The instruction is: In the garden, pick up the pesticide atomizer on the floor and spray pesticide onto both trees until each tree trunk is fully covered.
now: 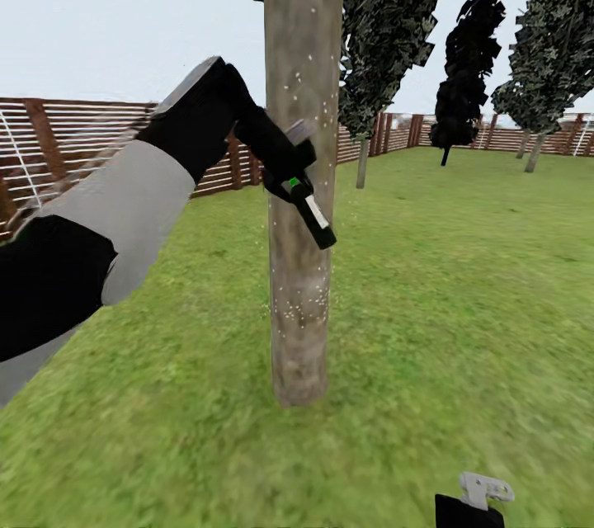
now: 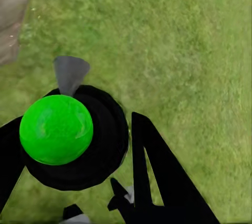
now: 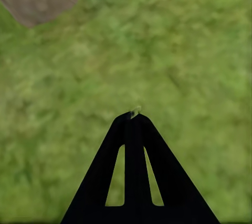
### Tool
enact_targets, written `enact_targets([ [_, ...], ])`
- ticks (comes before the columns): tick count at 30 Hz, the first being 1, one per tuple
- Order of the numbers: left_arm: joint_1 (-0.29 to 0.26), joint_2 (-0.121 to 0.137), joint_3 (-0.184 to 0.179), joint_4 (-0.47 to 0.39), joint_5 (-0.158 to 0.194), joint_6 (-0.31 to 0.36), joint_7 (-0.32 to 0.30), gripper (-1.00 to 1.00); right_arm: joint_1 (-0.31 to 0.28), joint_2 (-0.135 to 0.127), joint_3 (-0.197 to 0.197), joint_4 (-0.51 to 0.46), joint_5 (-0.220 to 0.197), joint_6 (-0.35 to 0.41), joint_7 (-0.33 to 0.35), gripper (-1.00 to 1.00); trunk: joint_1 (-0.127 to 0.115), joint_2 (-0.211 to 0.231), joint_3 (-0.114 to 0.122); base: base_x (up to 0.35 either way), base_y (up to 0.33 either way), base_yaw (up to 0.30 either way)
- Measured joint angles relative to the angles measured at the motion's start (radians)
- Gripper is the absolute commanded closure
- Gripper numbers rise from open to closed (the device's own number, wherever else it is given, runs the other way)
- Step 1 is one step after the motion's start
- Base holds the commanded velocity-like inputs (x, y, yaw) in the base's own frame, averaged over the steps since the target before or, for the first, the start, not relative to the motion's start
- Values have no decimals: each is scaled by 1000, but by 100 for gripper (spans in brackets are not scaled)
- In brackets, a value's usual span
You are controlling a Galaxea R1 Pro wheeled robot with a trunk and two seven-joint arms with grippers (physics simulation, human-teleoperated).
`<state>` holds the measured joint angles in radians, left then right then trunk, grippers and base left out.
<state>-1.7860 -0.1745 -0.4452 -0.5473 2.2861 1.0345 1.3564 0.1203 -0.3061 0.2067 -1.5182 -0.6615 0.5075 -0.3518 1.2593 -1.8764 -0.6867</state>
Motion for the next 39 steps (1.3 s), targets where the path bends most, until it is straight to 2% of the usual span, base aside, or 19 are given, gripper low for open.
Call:
enact_targets([
  [3, 103, 0, -4, -45, -18, 0, 8, 100, 2, 0, 0, 1, 0, 0, 0, 100, 0, 0, 0, 0, 0, 0],
  [5, 139, 0, -11, -50, -20, -1, 8, 100, 2, 0, 0, 1, 0, 0, 0, 100, 0, 0, 0, 0, 0, 0],
  [6, 152, 0, -27, -56, -24, 0, 8, 100, 3, 0, 0, 1, 0, 0, 0, 100, 0, 0, 0, 0, 0, 0],
  [7, 180, 0, -52, -76, -47, 0, 7, 100, 3, 0, -1, 1, 0, 0, 0, 100, 0, 0, 0, 0, 0, 0],
  [9, 241, 0, -66, -113, -91, 0, 6, 100, 3, 0, -1, 2, 0, 0, 0, 100, 0, 0, 0, 0, 0, 0],
  [11, 273, 0, -69, -130, -118, -1, 6, 100, 3, 0, -1, 2, 0, 0, 0, 100, 0, 0, 0, 0, 0, 0],
  [14, 335, 0, -71, -145, -176, 0, 5, 100, 3, 0, -2, 2, 0, 1, 0, 100, 0, 0, 0, 0, 0, 0],
  [16, 365, 0, -71, -148, -197, -1, 4, 100, 3, -1, -2, 2, 0, 1, 0, 100, 0, 0, 0, 0, 0, 0],
  [20, 485, 0, -71, -197, -311, 0, 4, 100, 3, -1, -3, 2, 0, 1, 0, 100, 0, 0, 0, 0, 0, 0],
  [23, 587, 1, -74, -230, -357, 0, 3, 100, 3, -1, -2, 2, 0, 1, 0, 100, 0, 0, 0, 0, 0, 0],
  [25, 618, 1, -88, -234, -378, 0, 3, 100, 3, -1, -2, 2, 0, 1, 0, 100, 0, 0, 0, 0, 0, 0],
  [28, 687, 1, -104, -236, -443, 1, 1, 100, 3, 0, -1, 2, 0, 1, 0, 100, 0, 0, 0, 0, 0, 0],
  [31, 731, 1, -111, -251, -489, 0, 0, 100, 3, 0, 0, 2, 0, 1, 0, 100, 0, 0, 0, 0, 0, 0],
  [33, 781, 2, -125, -295, -570, 1, -2, 100, 3, 0, 0, 3, 0, 1, 0, 100, 0, 0, 0, 0, 0, 0],
  [36, 808, 3, -130, -323, -612, 0, -23, 100, 3, 0, 0, 8, 0, 0, 1, 100, 0, 0, 0, 0, 0, 0],
  [37, 817, 3, -146, -329, -620, 0, -38, 100, 4, 0, 0, 11, -1, 0, 1, 100, 0, 0, 0, 0, 0, 0],
  [39, 822, 3, -213, -332, -627, 1, -42, 100, 4, 0, 1, 12, -2, -1, 1, 100, 0, 0, 0, 0, 0, 0],
])
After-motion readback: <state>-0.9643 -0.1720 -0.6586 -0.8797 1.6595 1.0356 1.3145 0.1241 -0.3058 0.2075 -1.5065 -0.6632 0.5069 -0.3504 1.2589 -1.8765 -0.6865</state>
